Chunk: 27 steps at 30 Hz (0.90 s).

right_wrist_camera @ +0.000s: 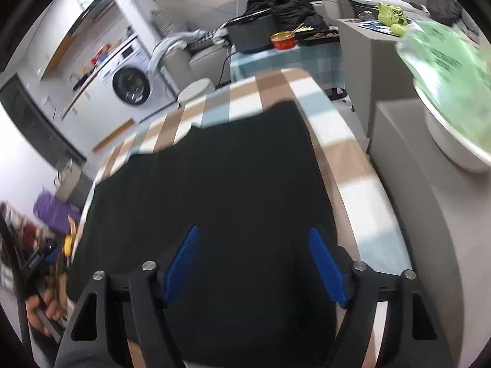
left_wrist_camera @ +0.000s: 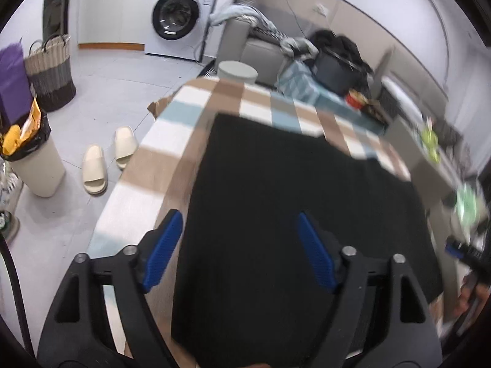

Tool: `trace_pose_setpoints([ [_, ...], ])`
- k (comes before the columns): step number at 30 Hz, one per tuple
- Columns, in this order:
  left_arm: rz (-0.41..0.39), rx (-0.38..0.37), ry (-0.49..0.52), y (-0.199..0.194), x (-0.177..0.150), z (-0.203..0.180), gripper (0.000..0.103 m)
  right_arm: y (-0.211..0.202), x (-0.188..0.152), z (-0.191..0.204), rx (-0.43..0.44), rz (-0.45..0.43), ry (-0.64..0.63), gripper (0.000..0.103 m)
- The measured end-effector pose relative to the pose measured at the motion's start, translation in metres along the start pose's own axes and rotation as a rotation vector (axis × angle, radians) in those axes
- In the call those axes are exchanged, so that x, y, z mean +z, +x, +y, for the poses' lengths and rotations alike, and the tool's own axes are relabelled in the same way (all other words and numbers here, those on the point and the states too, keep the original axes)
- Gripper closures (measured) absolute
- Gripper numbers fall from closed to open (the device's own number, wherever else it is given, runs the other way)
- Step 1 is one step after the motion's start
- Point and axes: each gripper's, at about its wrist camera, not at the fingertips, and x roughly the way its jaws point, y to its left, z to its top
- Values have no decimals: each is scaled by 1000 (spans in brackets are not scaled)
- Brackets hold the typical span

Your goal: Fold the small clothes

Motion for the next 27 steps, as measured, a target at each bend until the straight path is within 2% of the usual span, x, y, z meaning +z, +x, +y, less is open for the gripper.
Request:
trace_pose_setpoints([
  [1, 24, 11, 23, -5, -13, -3, 16, -4, -9, -2, -2, 8, -4, 25],
  [3, 50, 5, 49, -14, -34, -6, 12, -16, -32, -8, -2, 20, -9, 24],
  [5, 68, 10, 70, -21, -53, -6, 0, -25, -52, -16, -19, 22, -8, 23],
  [8, 87, 28, 64, -29, -76, -1, 1, -34, -78, -29, -19, 10, 24, 23],
  [12, 123, -3, -15, -25, -92, 15, 1, -32, -100, -37, -12, 2, 102, 25],
  [15, 157, -45, -67, -16, -95, 24, 7, -33, -112, -23, 7, -18, 79, 26],
  [18, 163, -38, -27, -8, -96, 19, 15, -32, -119, -13, -54, -31, 55, 26],
  [20, 156, -9, 22, -4, -96, 12, 16, -30, -122, -9, -82, -26, 52, 26],
  [22, 149, 17, 49, -1, -96, 6, 23, -27, -126, -5, -99, -25, 47, 26],
  [27, 151, 47, 32, 3, -90, 0, 23, -25, -136, 6, -121, -35, 18, 26],
])
